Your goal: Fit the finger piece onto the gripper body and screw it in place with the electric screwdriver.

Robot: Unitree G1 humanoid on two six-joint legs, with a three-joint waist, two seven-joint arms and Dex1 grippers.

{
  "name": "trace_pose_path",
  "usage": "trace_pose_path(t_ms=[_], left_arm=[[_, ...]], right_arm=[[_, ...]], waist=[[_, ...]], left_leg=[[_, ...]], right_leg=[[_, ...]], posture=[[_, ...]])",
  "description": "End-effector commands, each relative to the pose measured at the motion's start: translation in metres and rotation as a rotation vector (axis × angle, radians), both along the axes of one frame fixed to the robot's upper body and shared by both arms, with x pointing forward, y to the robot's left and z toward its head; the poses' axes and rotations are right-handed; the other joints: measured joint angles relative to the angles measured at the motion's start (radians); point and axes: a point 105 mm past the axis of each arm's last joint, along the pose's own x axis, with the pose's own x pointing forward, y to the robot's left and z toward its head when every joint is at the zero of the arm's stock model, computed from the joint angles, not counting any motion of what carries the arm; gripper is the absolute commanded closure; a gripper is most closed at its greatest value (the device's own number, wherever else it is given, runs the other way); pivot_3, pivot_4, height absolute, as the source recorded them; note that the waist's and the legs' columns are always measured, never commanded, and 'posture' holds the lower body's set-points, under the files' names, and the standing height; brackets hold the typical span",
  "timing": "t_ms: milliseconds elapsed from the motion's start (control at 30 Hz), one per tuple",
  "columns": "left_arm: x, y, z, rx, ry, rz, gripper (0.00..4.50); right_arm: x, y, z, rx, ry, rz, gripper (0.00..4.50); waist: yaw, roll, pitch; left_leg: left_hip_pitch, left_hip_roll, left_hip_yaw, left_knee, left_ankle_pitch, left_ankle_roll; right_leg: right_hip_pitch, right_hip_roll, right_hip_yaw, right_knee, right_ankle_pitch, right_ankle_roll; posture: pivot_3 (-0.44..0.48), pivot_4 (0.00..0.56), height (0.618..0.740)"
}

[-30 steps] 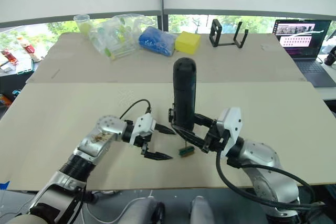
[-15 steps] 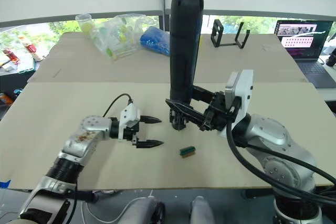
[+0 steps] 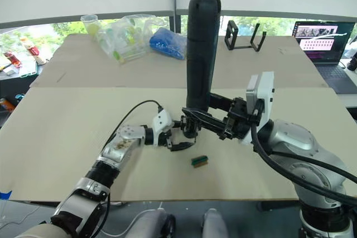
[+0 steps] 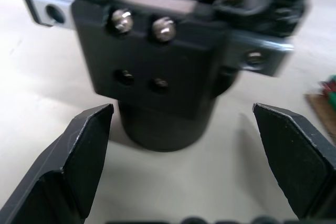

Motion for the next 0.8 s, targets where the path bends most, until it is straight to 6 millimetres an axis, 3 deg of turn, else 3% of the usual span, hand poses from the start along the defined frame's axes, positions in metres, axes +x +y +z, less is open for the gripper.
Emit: trace_pose_path(t_ms=[33,167,367,467,667,800], left_arm=[[0.003,-0.009,0.012,-0.035,-0.052,-0.031,0.55],[0.006,-0.013,0.016,-0.052,-0.062,-0.067,2.21],[-0.008,-0.013,0.029,-0.041,-0.050,-0.319,2.19],[-0.009,-0.014,0.025,0.034,-0.058,-0.400,2.19],[0.006,-0.011,0.015,0.140,-0.069,-0.362,2.19],[0.008,-0.007,0.015,0.110,-0.051,-0.340,0.23]], right_arm=[[-0.012,0.000,0.017,0.019,-0.110,0.007,2.60],[-0.015,0.002,0.017,0.020,-0.106,0.006,2.60],[-0.024,0.007,0.020,0.025,-0.091,0.052,2.60],[-0.025,0.009,0.021,0.021,-0.090,0.062,2.60],[-0.023,0.008,0.020,0.016,-0.088,0.061,2.60],[-0.023,0.007,0.019,0.012,-0.088,0.060,2.60]], waist=[[0.000,0.000,0.000],[0.000,0.000,0.000],[-0.001,0.000,0.000],[0.001,0.000,0.000],[0.002,-0.001,0.000],[-0.002,-0.001,0.000]], left_leg=[[0.000,0.000,0.000,0.000,0.000,0.000],[0.000,0.000,0.000,0.000,0.000,0.000],[-0.001,0.000,0.000,0.000,0.000,0.000],[-0.001,0.000,0.000,0.000,0.000,0.000],[-0.001,0.000,0.001,0.001,-0.001,0.002],[-0.001,0.000,0.001,0.001,-0.002,0.003]], right_leg=[[0.000,0.000,0.000,0.000,0.000,0.000],[-0.001,0.000,0.000,0.000,0.000,0.000],[-0.001,0.000,0.000,0.000,0.000,0.000],[-0.001,0.000,-0.001,0.000,0.000,0.000],[0.000,0.000,-0.001,-0.001,0.000,0.000],[0.000,0.000,-0.001,0.000,0.000,0.000]], posture=[[0.000,0.150,0.740],[0.000,0.150,0.740],[0.000,0.150,0.740],[0.000,0.150,0.740],[0.000,0.150,0.740],[0.000,0.150,0.740]])
